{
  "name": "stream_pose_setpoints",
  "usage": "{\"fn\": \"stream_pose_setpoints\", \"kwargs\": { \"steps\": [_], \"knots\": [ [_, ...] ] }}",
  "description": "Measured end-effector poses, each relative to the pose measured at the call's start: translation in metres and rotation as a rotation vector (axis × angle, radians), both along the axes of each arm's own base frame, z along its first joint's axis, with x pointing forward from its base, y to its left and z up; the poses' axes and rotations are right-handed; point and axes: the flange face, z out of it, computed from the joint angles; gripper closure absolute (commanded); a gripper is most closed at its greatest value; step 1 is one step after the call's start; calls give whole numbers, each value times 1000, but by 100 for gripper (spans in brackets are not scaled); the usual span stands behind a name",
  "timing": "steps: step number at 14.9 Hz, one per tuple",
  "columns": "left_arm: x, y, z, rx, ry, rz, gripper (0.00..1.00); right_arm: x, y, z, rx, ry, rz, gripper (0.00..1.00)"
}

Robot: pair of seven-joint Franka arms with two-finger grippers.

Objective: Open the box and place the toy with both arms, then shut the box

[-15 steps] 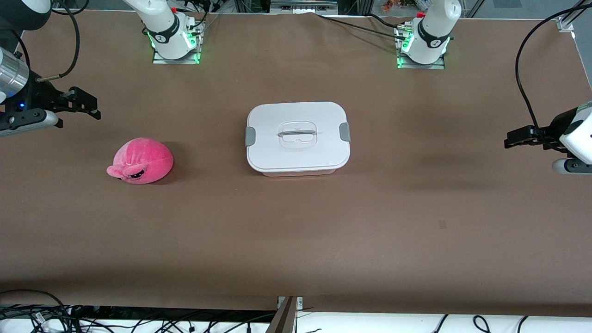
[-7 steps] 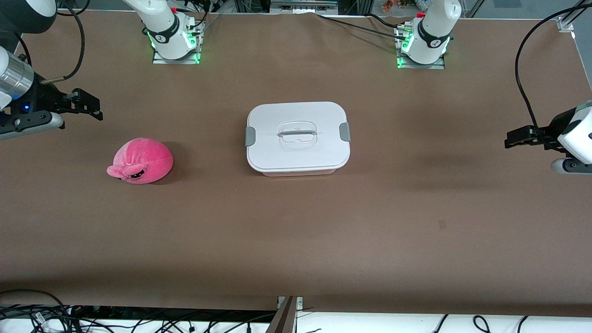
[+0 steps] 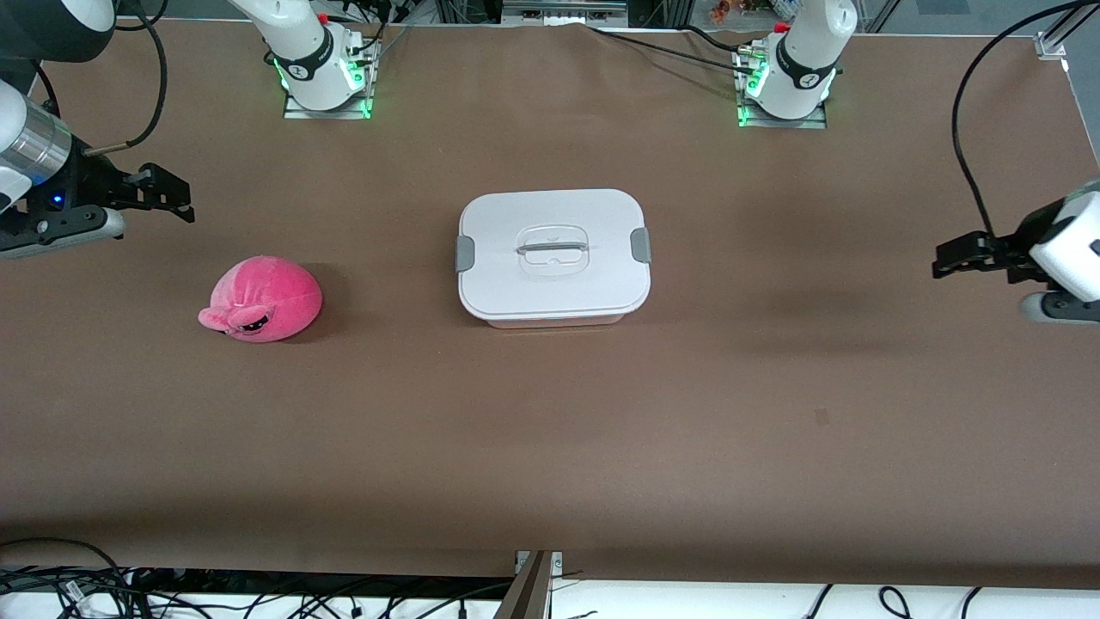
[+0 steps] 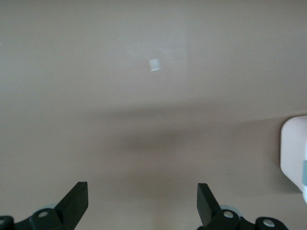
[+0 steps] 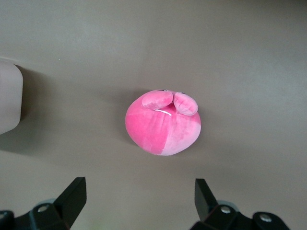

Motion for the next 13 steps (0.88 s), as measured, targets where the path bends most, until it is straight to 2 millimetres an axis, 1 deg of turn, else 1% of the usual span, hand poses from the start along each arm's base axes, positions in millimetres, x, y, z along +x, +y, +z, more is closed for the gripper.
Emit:
{"fn": "stream_pose_setpoints", "kwargs": {
  "steps": [3, 5, 7, 9, 10, 11, 12, 13],
  "knots": [
    [-1, -83, -10, -3, 14, -131, 0, 0, 0, 0, -2, 1, 1, 0],
    [-9, -144, -22, -3, 33, -228, 0, -1, 0, 0, -4, 5, 2, 0],
    [-24, -210, -37, 0, 56, -334, 0, -1, 0, -2, -4, 16, 2, 0],
    [-45, -276, -56, 7, 77, -443, 0, -2, 0, -10, -5, 39, 1, 0],
    [-59, -311, -65, 8, 75, -500, 0, -2, 0, -19, -6, 58, 1, 0],
    [-73, -346, -73, 7, 65, -556, 0, -2, -1, -33, -7, 76, 1, 0],
    [-88, -378, -81, 5, 51, -610, 0, 0, -1, -50, -8, 84, 0, 0],
    [-102, -406, -90, 1, 39, -663, 0, 2, -2, -70, -8, 86, -3, 0]
  ]
}}
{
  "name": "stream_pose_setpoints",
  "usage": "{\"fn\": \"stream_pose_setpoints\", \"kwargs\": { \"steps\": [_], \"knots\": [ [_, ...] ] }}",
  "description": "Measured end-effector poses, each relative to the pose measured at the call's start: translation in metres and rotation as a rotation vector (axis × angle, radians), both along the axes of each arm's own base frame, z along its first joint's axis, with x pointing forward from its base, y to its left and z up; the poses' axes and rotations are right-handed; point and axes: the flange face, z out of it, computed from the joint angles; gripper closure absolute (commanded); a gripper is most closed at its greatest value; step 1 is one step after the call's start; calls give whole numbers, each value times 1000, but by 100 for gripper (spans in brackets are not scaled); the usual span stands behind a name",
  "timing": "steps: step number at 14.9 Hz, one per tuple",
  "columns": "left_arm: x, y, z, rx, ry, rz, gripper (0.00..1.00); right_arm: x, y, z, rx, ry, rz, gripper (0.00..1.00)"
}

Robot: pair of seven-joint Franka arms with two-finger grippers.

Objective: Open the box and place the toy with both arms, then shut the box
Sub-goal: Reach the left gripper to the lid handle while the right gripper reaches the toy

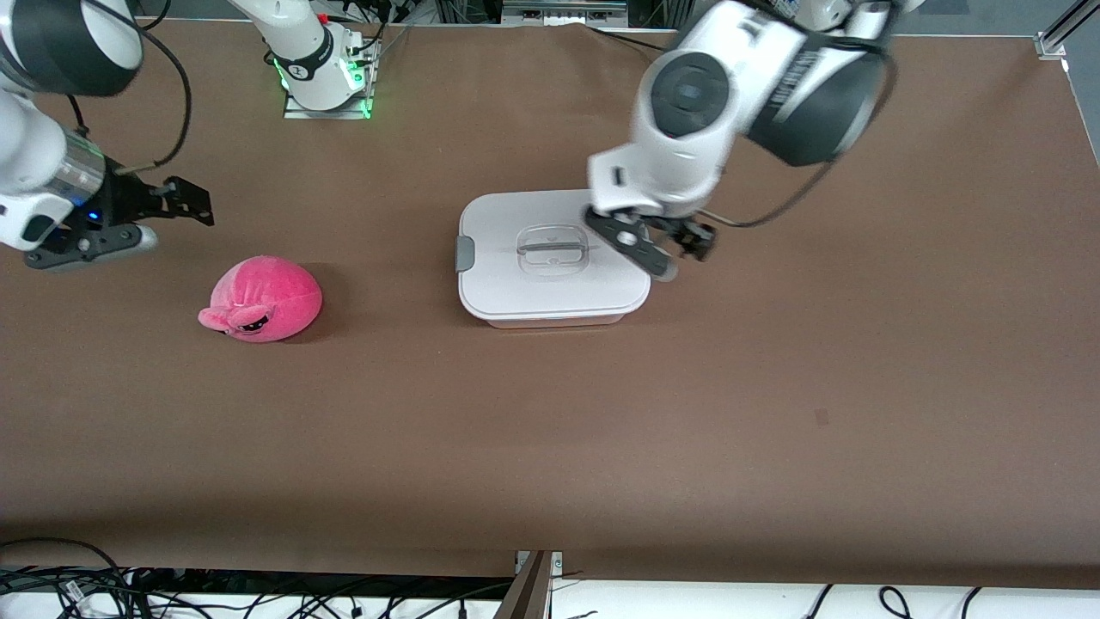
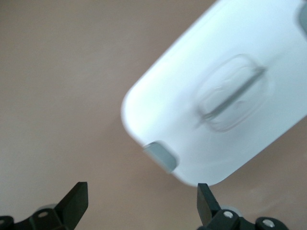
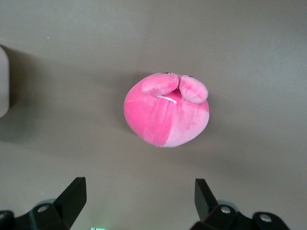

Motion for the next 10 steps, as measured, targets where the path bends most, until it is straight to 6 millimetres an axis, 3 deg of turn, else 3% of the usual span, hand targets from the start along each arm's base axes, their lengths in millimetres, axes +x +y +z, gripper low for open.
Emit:
{"fn": "stream_pose_setpoints", "kwargs": {
  "steps": [2, 5, 8, 10],
  "knots": [
    [-20, -43, -22, -24, -16, -130, 0, 2, -5, -47, -1, 2, -9, 0],
    [-27, -76, -63, -54, -24, -320, 0, -2, -12, -111, -2, -19, -14, 0],
    [-24, -88, -95, -78, -27, -472, 0, -6, -16, -141, -1, -38, 6, 0],
    [-22, -91, -103, -92, -36, -534, 0, -3, -23, -153, -2, -52, 22, 0]
  ]
}}
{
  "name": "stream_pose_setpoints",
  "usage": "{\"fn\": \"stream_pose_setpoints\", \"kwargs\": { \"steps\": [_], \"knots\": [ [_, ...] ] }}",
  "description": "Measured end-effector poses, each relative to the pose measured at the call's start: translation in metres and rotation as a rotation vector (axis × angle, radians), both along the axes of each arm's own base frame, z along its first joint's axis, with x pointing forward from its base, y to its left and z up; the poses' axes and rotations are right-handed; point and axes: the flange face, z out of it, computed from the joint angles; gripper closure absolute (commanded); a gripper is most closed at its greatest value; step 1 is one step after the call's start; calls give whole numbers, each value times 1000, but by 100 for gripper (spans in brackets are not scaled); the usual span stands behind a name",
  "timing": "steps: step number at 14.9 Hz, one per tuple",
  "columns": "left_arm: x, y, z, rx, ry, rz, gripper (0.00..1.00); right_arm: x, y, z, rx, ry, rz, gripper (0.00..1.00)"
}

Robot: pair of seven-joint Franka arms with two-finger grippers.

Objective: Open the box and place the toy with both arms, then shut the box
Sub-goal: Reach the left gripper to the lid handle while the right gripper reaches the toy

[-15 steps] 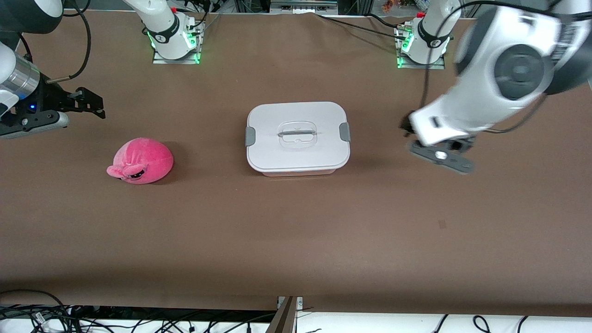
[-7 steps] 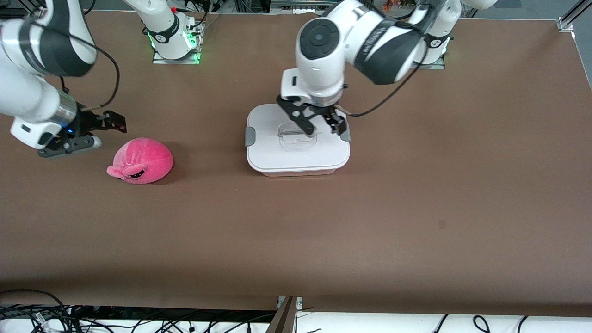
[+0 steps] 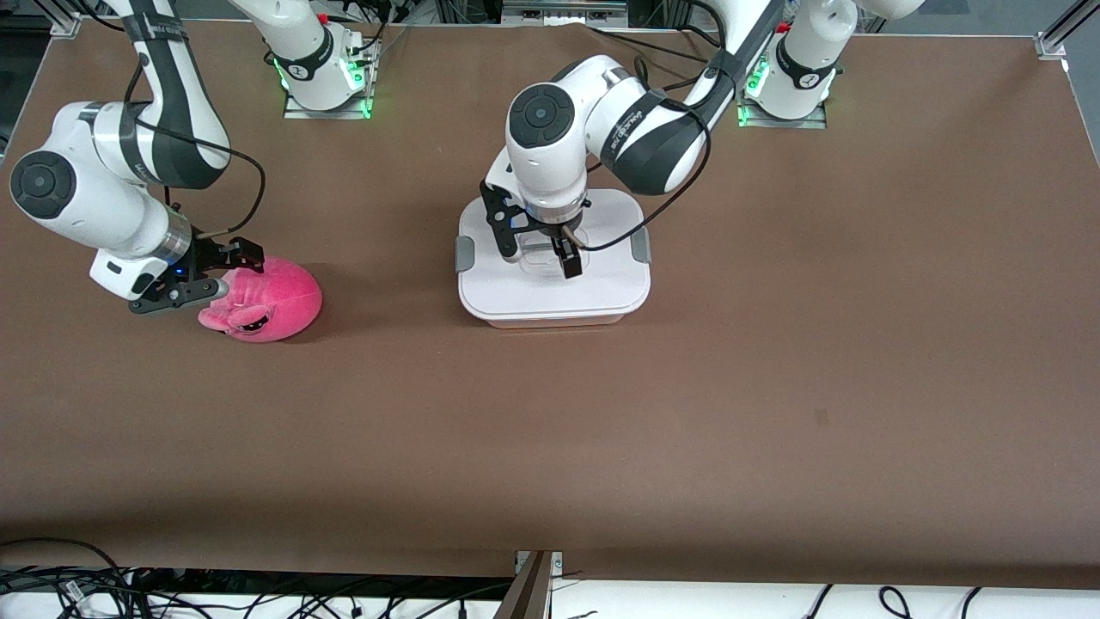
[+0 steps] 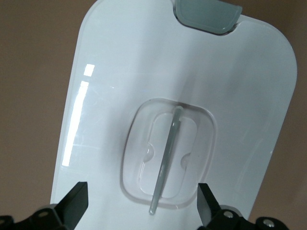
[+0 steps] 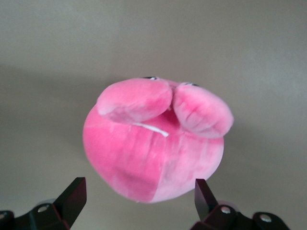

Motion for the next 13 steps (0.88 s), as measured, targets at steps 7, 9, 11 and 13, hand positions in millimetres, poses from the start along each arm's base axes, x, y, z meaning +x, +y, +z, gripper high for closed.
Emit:
{"fn": "stream_pose_setpoints", "kwargs": {
  "steps": [7, 9, 11, 13],
  "knots": [
    [3, -4, -35, -11, -4, -94, 51, 9, -9, -47, -8, 2, 4, 36],
    [3, -5, -34, -13, -5, -108, 86, 9, -9, -48, -8, 3, 4, 67],
    [3, -5, -32, -15, -7, -117, 100, 9, -9, -46, -8, 3, 4, 99],
    [3, -5, -29, -16, -6, -131, 100, 8, -9, -46, -8, 7, 4, 100]
  ]
}}
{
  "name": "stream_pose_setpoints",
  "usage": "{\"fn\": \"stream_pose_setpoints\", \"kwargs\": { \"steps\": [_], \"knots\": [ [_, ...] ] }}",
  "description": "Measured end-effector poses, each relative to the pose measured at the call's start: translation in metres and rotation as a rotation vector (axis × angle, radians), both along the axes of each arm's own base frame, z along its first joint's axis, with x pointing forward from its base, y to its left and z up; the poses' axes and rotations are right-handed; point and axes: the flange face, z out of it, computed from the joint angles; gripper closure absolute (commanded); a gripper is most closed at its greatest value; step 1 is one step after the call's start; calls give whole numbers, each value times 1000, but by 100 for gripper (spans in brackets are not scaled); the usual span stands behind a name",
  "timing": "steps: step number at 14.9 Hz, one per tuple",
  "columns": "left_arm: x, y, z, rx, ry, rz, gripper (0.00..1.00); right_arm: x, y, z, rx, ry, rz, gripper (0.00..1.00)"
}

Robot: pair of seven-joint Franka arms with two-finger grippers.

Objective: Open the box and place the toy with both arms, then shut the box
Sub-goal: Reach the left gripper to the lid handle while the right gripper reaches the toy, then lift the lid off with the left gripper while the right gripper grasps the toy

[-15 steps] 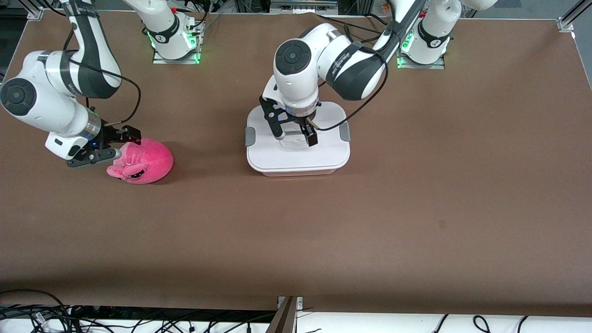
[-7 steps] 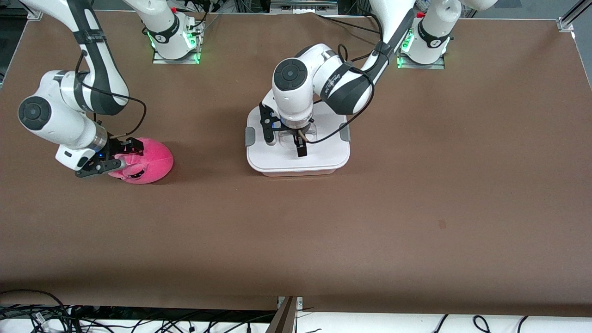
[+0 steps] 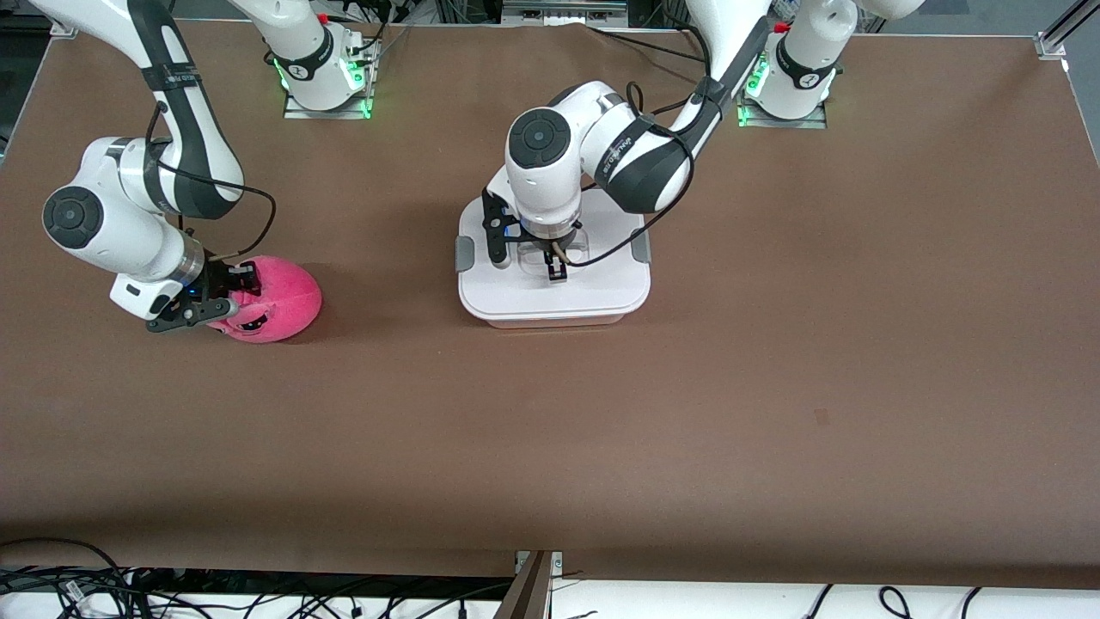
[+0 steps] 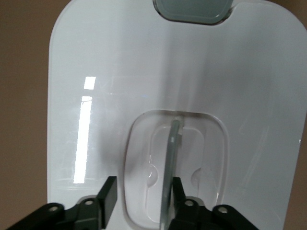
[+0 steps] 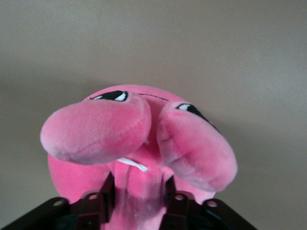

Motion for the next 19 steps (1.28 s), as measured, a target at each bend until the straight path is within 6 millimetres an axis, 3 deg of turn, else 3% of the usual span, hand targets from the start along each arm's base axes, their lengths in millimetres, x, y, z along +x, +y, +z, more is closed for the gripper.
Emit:
{"fn": "stream_pose_setpoints", "kwargs": {
  "steps": [7, 9, 13, 16, 19],
  "knots": [
    [-9, 2, 27, 7, 12, -11, 100, 2, 1, 10, 1, 11, 2, 100],
    [-10, 3, 33, 5, 10, -11, 100, 8, 5, 28, 3, 14, 9, 100],
    [-11, 11, 56, 14, 16, -5, 100, 27, 31, 89, 10, 43, 51, 100],
    [7, 42, 84, 7, 31, 54, 100, 35, 58, 125, 10, 43, 91, 100],
    [47, 108, 105, -7, 71, 136, 100, 37, 95, 157, 9, 43, 136, 100]
  ]
}}
